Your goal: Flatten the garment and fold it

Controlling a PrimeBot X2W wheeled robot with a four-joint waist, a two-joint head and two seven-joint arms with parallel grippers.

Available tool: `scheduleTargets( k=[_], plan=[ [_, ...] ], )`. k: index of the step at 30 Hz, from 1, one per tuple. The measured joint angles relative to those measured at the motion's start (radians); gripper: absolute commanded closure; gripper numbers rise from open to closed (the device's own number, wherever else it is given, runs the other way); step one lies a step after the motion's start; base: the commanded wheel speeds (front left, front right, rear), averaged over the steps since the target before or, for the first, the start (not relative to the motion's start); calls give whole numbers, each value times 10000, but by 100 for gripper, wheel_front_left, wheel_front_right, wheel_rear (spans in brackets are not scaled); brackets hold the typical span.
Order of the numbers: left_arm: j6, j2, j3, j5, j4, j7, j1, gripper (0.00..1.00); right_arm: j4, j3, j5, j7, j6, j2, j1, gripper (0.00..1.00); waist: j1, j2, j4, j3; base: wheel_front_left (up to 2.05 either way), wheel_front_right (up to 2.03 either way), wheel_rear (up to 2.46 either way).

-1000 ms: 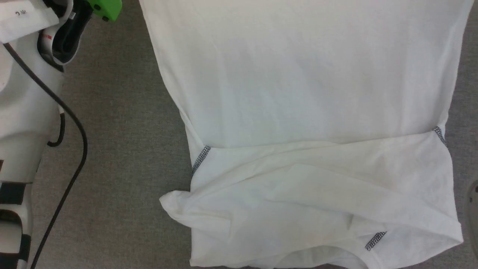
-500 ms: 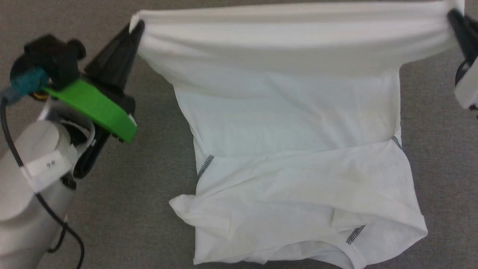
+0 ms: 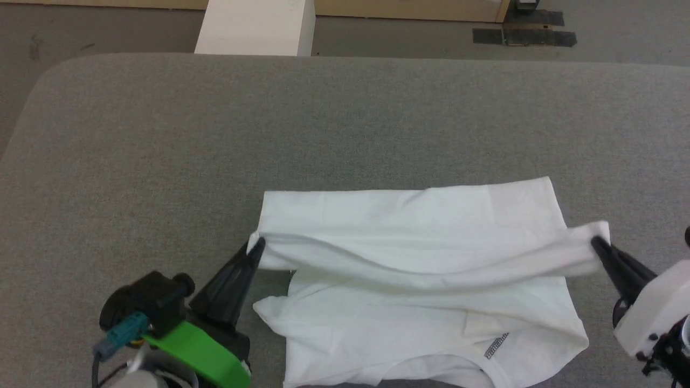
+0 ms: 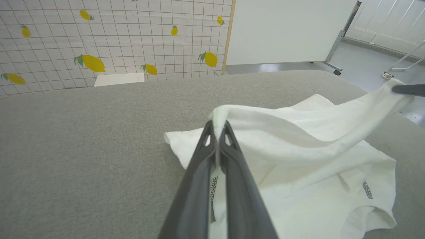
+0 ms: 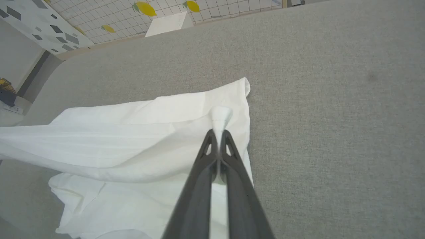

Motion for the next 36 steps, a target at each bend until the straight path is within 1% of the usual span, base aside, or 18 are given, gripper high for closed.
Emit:
scheduleTargets(
  k=[4, 7, 11, 16, 18, 19, 20, 22, 23, 26, 27, 30, 31, 33, 34, 36],
  plan=[
    [38, -12, -514, 282, 301, -251, 699, 100, 92, 27, 291, -316, 0, 190, 1267, 100, 0, 0, -3, -218, 0, 0, 0],
    [40, -159, -700, 244, 497, -422, 1224, 100, 224, 67, 341, -541, 0, 209, 1915, 100, 0, 0, 0, -307, 0, 0, 0],
    [36, -184, -913, 86, 725, -552, 1797, 100, 293, 142, 502, -717, 0, 190, 2642, 100, 0, 0, 18, -413, 0, 0, 0],
    [-282, -138, -1546, 196, 1310, -474, 2153, 100, 537, 332, 552, -1018, 0, -12, 3258, 100, 0, 0, 34, -585, 0, 0, 0],
    [-403, -127, -1791, 420, 1693, -443, 2162, 100, 692, 548, 497, -1156, 0, -272, 3517, 100, 1, 0, 47, -680, 0, 0, 0],
    [-466, -132, -1875, 516, 1866, -443, 2162, 89, 790, 596, 497, -1248, 0, -330, 3620, 100, 0, 0, 51, -728, 0, 0, 0],
    [-474, -142, -1918, 541, 1994, -445, 2162, 74, 884, 623, 493, -1323, 0, -359, 3691, 100, 1, 0, 53, -769, 0, 0, 0],
    [-477, -188, -1942, 583, 2213, -464, 2160, 33, 1049, 723, 472, -1482, 0, -479, 3828, 0, 1, 0, 59, -857, 0, 0, 0],
    [-476, -207, -1942, 619, 2288, -493, 2160, 0, 1127, 721, 470, -1546, 0, -487, 3847, 0, 1, 0, 61, -890, 0, 0, 0],
    [-435, -291, -1820, 619, 2399, -633, 2162, 0, 1254, 688, 445, -1680, 0, -502, 3870, 0, 0, 0, 60, -998, 0, 0, 0],
    [-362, -351, -1701, 577, 2383, -717, 2169, 0, 1250, 635, 445, -1770, 0, -497, 3869, 0, 0, 0, 59, -1030, 0, 0, 0],
    [-136, -614, -955, 155, 2115, -941, 2361, 0, 1154, 477, 500, -1864, 0, -510, 3837, 0, 1, 0, 59, -1117, 0, 0, 0],
    [-40, -746, -566, -59, 1942, -993, 2468, 0, 1078, 387, 556, -1898, 0, -477, 3820, 0, 1, 0, 62, -1140, 0, 0, 0],
    [203, -995, 324, -119, 1515, -1020, 2639, 0, 876, 224, 621, -1935, 0, -451, 3772, 0, 0, 0, 87, -1157, 0, 0, 0],
    [378, -1179, 930, 44, 1147, -1024, 2693, 0, 775, 81, 625, -1952, 0, -433, 3697, 0, 1, 0, 107, -1151, 0, 0, 0],
    [802, -1618, 2236, 752, 401, -1035, 2782, 0, 677, -268, 510, -2100, 0, -374, 3357, 0, 1, 0, 136, -1103, 0, 0, 0]
  ],
)
